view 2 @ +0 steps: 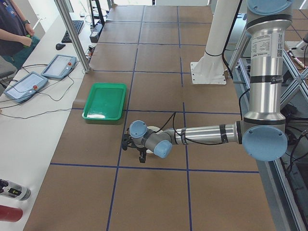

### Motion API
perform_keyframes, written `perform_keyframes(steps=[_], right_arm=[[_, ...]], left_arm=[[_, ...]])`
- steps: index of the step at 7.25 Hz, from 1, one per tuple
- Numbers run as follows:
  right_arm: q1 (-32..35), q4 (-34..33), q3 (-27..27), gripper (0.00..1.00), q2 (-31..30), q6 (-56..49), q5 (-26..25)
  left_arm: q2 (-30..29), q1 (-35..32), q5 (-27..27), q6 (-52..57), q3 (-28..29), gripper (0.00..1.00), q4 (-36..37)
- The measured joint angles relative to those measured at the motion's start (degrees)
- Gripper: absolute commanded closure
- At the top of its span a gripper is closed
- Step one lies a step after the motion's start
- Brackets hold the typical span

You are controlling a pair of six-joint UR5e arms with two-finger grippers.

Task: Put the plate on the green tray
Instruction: 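Lower the left gripper to the white plate's rim and grip it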

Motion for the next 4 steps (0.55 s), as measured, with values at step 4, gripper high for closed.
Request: perform_keyframes(steps=[4], right_arm=[[0.0, 0.06, 0.02, 0.0, 0.0, -0.02, 0.0]], left_arm=[[-0.13, 2.03, 0.08, -0.16, 0.21, 0.3, -0.2]])
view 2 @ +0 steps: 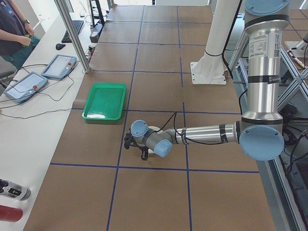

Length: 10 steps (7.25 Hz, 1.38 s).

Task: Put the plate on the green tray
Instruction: 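Lower the left gripper to the white plate's rim and grip it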

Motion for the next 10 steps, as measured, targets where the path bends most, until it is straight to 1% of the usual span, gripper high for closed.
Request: perform_keyframes(steps=[1, 2, 3, 6, 9, 10], right_arm=[[0.0, -0.02, 0.0, 0.0, 0.0, 0.0, 0.0], [0.0, -0.02, -0.02, 0.0, 0.0, 0.0, 0.0], [0.0, -0.03, -0.03, 0.0, 0.0, 0.0, 0.0], [0.0, -0.02, -0.05, 0.0, 0.0, 0.0, 0.0], [0.0, -0.06, 0.02, 0.0, 0.0, 0.0, 0.0], [0.0, -0.05, 0.02, 0.0, 0.0, 0.0, 0.0]], left_arm=[[-0.03, 0.23, 0.02, 0.14, 0.03, 0.34, 0.04], [-0.04, 0.35, 0.02, 0.32, 0.06, 0.44, 0.08], [-0.03, 0.38, 0.03, 0.42, 0.06, 0.6, 0.1], [0.23, 0.41, 0.03, 1.25, 0.1, 1.0, 0.0], [0.57, 0.22, -1.09, 4.7, -0.26, 1.0, 0.44], [0.75, -0.03, -4.17, 4.94, -0.59, 1.0, 0.61]])
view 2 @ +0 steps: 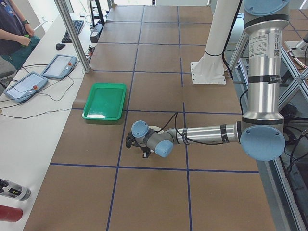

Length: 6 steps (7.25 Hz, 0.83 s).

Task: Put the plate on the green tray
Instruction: 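Lower the left gripper to the white plate's rim and grip it, then lift the plate with the left gripper and carry it toward the green tray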

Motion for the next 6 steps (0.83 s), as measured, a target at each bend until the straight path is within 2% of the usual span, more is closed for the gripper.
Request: perform_keyframes(steps=[3, 5, 6], right_arm=[[0.0, 0.05, 0.0, 0.0, 0.0, 0.0, 0.0], [0.0, -0.01, 0.0, 0.0, 0.0, 0.0, 0.0], [0.0, -0.02, 0.0, 0.0, 0.0, 0.0, 0.0]], left_arm=[[0.38, -2.53, -13.13, 1.72, -0.75, 1.0, 0.17], [0.21, -5.0, -18.46, 2.01, -0.8, 1.0, 0.61], [-1.5, -5.94, -19.22, 1.69, -0.8, 1.0, 2.26]])
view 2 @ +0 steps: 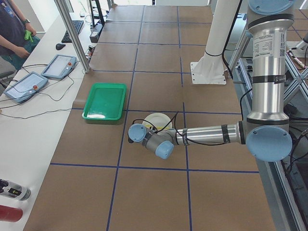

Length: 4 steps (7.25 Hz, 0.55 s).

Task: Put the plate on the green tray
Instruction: 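Lift the plate with the left gripper and carry it toward the green tray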

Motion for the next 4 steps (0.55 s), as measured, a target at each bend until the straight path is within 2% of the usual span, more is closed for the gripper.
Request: perform_keyframes(steps=[2, 4], right_arm=[[0.0, 0.0, 0.0, 0.0, 0.0, 0.0, 0.0], [0.0, 0.0, 0.0, 0.0, 0.0, 0.0, 0.0]], left_arm=[[-10.13, -0.94, 3.49, -0.68, 0.73, 1.0, 8.46], [-22.09, -1.1, 8.47, -3.0, 5.8, 1.0, 15.28]])
